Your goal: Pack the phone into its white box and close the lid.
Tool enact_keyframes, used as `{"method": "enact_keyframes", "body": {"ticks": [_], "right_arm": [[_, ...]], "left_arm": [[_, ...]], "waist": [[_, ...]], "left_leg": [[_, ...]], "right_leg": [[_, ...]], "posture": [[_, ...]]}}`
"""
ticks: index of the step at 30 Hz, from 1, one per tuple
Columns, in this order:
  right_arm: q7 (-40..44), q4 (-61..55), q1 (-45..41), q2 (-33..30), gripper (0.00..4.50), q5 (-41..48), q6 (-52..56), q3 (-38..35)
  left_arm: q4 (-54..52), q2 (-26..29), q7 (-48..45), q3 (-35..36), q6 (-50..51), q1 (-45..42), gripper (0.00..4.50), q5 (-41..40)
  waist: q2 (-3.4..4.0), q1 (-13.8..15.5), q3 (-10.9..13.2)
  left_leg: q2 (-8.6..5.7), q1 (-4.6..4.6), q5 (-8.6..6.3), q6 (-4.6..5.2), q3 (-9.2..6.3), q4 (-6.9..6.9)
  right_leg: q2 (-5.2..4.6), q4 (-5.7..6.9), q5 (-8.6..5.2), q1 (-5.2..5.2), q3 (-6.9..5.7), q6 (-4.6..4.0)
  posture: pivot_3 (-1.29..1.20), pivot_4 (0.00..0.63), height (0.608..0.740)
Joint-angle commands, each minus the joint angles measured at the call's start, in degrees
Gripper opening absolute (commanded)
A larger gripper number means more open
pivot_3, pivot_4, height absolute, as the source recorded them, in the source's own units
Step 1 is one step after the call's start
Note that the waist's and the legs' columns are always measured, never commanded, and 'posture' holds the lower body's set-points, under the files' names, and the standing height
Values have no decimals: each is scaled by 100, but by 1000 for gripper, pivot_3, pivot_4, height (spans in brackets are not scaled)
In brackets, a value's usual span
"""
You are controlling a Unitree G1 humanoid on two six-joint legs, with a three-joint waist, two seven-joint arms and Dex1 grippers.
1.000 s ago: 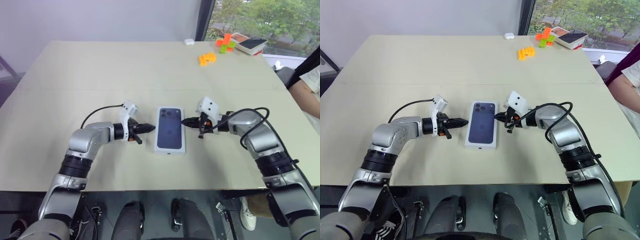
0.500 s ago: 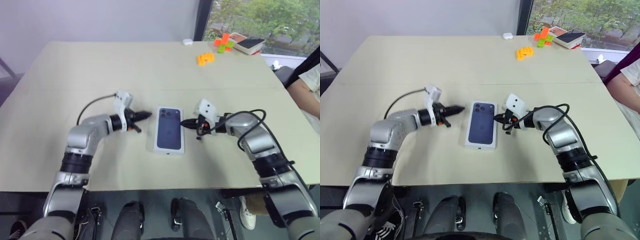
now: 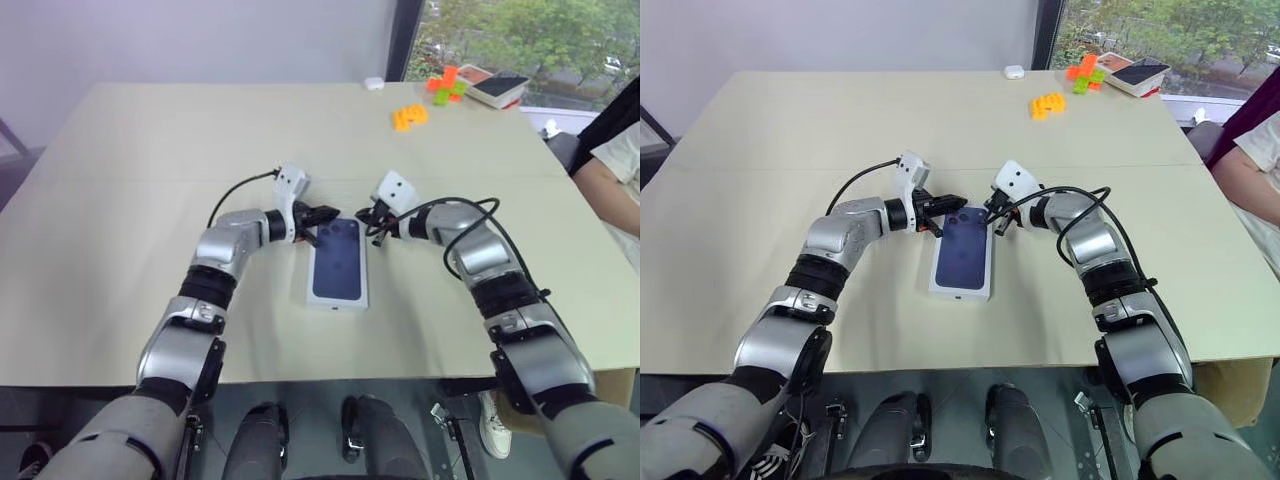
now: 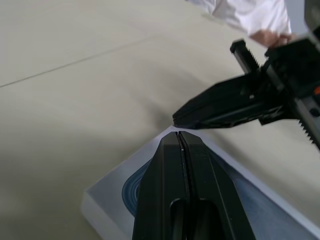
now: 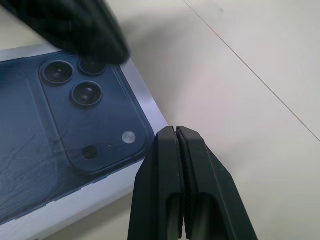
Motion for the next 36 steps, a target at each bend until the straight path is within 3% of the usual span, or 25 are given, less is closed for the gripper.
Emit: {"method": "enact_keyframes", "body": {"ticks": [1,8,14,18,20,24,25,28,34,35,36], "right_arm": [[361,-351,205,-77,94,43,41,65],[1259,-1352,831,-486,94,366,315,76],[2245,-2714,1580,-1043,94,937,971,201],[2718,-3396,1821,-1385,94,1256,1634,400],[2712,-3526,1822,-1353,94,1391,1799,355],[1878,-2936,1345,-772,94,1451,1568,-208],[1813,-2823,1221,-657,34,1688,1769,-434],[1559,-2541,1033,-523,911,1869,1633,-845],[1894,-2531,1300,-947,3889,1942,1234,-1097],[1945,-2513,1366,-1036,4437,1936,1082,-1159],[2024,-2476,1426,-1139,4437,1961,1003,-1219]], "left_arm": [[-177,144,-376,-139,45,128,0,109],[-982,674,-1039,-441,607,818,0,143],[-2637,1237,-1748,-286,2159,1476,0,-861],[-3233,1303,-1655,-248,2094,1894,0,-971],[-3400,1336,-1583,-186,1978,2093,0,-968],[-3476,1431,-1317,273,2146,2065,0,-1186],[-3502,1496,-1212,414,2088,2044,258,-1191],[-3631,1806,-996,800,1777,2095,1366,-1119],[-3632,2363,-1122,1712,1299,2478,4310,-1461],[-3699,2462,-1145,1861,1345,2600,4500,-1554],[-3772,2563,-1150,1986,1376,2744,4500,-1620]], "waist": [[0,3,0],[2,15,-2],[1,14,-2],[1,29,-2],[1,27,-2],[1,5,-1],[3,9,0],[2,25,1],[3,40,1],[3,32,1],[3,31,1]], "left_leg": [[1,0,0,0,0,0],[6,14,-1,1,-2,0],[17,82,-5,4,-18,-12],[17,82,-5,4,-23,-7],[17,82,-5,4,-23,-3],[19,85,-3,2,-24,-1],[20,84,-2,1,-21,-1],[23,80,0,-2,-27,-2],[17,69,-6,8,-21,-12],[16,63,-9,12,-19,-12],[14,62,-14,20,-13,-12]], "right_leg": [[0,0,0,0,0,0],[0,0,0,15,1,0],[0,-10,-4,75,6,2],[-1,-10,-4,77,7,1],[-1,-9,-4,77,8,0],[2,-8,-3,75,8,-2],[5,-8,-2,71,9,-2],[12,-3,8,67,9,-18],[-4,-15,-2,66,7,-2],[-6,-22,-2,64,7,-1],[-10,-24,-3,62,8,1]], "posture": [[0,150,740],[0,150,740],[0,150,740],[0,150,740],[0,150,740],[0,150,740],[0,150,740],[0,150,740],[0,150,740],[0,150,740],[0,150,740]]}}
